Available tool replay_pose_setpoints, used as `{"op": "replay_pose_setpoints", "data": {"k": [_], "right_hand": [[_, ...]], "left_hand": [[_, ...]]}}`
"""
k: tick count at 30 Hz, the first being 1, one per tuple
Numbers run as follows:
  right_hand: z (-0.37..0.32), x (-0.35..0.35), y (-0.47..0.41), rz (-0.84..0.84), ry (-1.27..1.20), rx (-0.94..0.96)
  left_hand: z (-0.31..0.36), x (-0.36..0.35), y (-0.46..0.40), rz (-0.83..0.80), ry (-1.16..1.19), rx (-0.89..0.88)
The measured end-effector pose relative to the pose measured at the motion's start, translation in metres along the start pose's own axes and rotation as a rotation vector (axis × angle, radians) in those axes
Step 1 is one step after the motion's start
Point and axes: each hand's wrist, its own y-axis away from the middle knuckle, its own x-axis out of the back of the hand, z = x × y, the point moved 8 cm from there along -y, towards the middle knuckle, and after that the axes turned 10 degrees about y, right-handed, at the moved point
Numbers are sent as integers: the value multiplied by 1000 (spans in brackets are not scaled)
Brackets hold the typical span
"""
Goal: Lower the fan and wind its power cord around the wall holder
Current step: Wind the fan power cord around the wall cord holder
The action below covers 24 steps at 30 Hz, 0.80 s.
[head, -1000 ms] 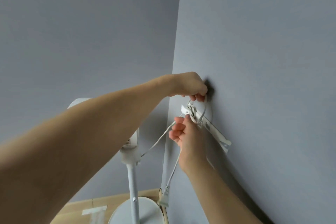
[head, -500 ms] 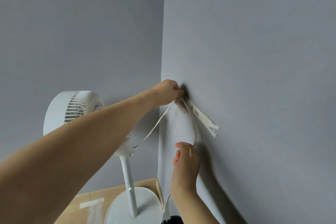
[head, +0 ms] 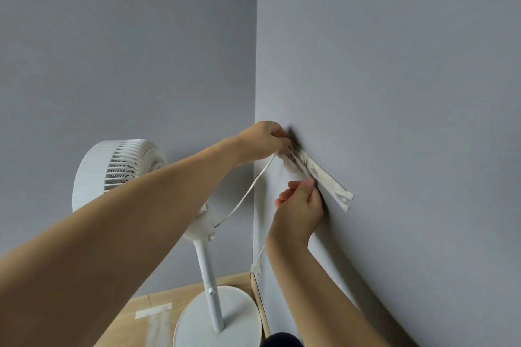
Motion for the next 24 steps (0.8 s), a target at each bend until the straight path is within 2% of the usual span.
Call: {"op": "replay_pose_setpoints", "data": {"k": [4,7,15,19,21,24], "right_hand": [[9,-3,0,42,-5,-55],[20,-7,-4,-8,112,-73],[16,-18,-20,-66,548,237],[19,-31,-42,-73,650,237],[21,-39,-52,-72,685,222],[28,-52,-61,-89,624,162]], "left_hand": [[-1,-2,4,10,33,-60],[-1,-5,4,29,34,-82],[-2,-4,1,33,-55,-80],[2,5,-3,20,-98,-115],[-8,20,-5,116,-20,-80],[-55,39,-3,214,-9,113]]}}
